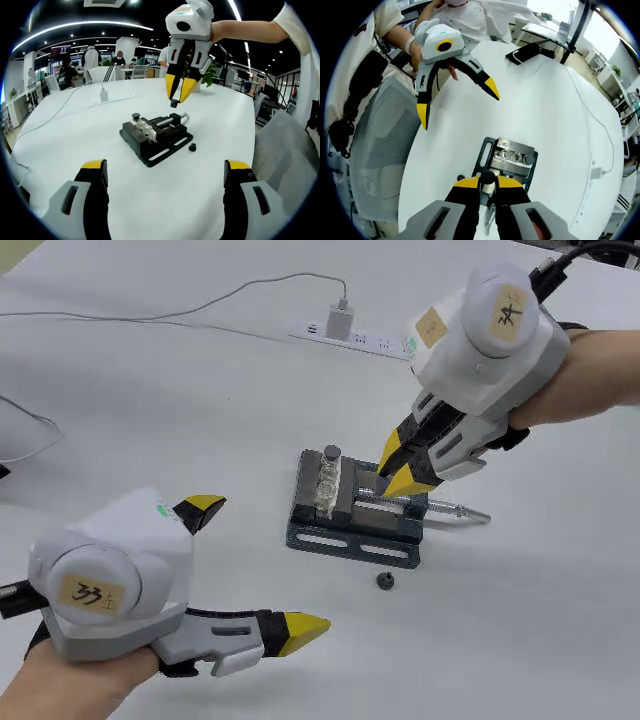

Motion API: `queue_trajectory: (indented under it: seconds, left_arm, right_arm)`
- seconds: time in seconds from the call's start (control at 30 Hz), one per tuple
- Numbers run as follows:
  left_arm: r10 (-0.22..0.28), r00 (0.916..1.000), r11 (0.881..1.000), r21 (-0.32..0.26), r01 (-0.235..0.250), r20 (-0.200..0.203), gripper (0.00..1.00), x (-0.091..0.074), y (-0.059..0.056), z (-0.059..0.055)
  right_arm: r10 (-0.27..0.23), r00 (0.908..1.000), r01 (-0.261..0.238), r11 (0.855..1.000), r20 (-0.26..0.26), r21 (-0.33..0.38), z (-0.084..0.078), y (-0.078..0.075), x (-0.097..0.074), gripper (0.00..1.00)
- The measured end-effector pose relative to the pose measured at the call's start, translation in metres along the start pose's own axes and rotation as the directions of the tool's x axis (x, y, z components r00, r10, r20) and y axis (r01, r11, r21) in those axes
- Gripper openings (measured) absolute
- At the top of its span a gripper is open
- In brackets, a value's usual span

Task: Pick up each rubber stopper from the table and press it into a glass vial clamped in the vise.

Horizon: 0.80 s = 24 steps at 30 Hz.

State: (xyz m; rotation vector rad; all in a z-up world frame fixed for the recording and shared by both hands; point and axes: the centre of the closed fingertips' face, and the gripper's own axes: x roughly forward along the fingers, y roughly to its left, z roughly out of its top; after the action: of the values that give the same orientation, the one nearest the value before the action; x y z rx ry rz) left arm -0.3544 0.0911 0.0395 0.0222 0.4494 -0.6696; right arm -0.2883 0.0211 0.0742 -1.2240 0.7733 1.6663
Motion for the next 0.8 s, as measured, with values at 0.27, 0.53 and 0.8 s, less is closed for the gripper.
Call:
queue_trajectory:
  seconds: [0.27,0.53,0.8]
  left_arm:
    - [0.004,1.0,1.0,0.0,-0.004,-0.001,0.95,0.0,0.003,-0.001]
    - [0.002,1.0,1.0,-0.007,-0.002,-0.004,0.95,0.002,0.005,-0.002]
    - [0.0,1.0,1.0,-0.016,0.0,-0.008,0.95,0.003,0.006,-0.006]
  right_arm:
    - [0.023,0.9982,-0.029,0.994,-0.055,-0.104,-0.001,-0.016,0.006,0.06]
    - [0.047,0.9952,-0.063,0.979,-0.085,-0.194,0.003,-0.029,0.017,0.06]
    - [0.063,0.9935,-0.085,0.965,-0.095,-0.246,0.011,-0.042,0.024,0.05]
